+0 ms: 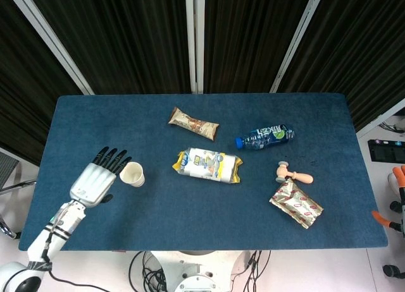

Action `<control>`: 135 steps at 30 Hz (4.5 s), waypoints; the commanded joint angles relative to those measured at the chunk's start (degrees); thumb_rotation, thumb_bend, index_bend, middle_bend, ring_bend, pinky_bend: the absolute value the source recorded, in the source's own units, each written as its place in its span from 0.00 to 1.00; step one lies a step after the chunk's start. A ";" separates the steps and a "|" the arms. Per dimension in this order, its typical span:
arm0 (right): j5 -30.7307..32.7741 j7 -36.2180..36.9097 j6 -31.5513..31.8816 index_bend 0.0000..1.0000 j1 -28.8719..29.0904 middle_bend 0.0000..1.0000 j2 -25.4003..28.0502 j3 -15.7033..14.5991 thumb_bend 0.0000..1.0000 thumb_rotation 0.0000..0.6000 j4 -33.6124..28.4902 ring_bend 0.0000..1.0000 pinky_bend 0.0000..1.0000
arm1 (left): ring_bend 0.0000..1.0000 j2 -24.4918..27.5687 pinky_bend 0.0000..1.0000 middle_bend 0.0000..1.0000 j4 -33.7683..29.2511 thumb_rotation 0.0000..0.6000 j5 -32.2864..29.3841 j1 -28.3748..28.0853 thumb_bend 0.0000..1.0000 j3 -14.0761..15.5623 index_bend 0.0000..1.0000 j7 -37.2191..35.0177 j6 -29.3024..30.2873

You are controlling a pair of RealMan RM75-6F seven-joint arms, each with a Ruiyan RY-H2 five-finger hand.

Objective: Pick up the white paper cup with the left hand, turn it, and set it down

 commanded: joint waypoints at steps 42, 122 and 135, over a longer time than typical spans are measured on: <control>1.65 1.94 -3.02 0.00 0.41 0.00 -0.03 0.29 0.01 1.00 1.95 0.00 0.00 | 0.01 -16.41 0.01 0.39 8.47 1.00 -24.17 -18.10 0.22 5.47 0.42 25.95 6.06; 2.05 4.43 -6.54 0.00 1.51 0.00 0.33 -0.26 0.01 1.00 2.27 0.00 0.00 | 0.00 -19.78 0.00 0.18 11.29 1.00 -7.95 -7.36 0.20 1.88 0.22 17.01 1.40; 2.47 4.43 -7.42 0.00 1.88 0.00 0.22 -0.23 0.01 1.00 2.50 0.00 0.00 | 0.00 -22.00 0.00 0.20 10.46 1.00 -18.81 -12.19 0.21 0.68 0.25 24.66 0.02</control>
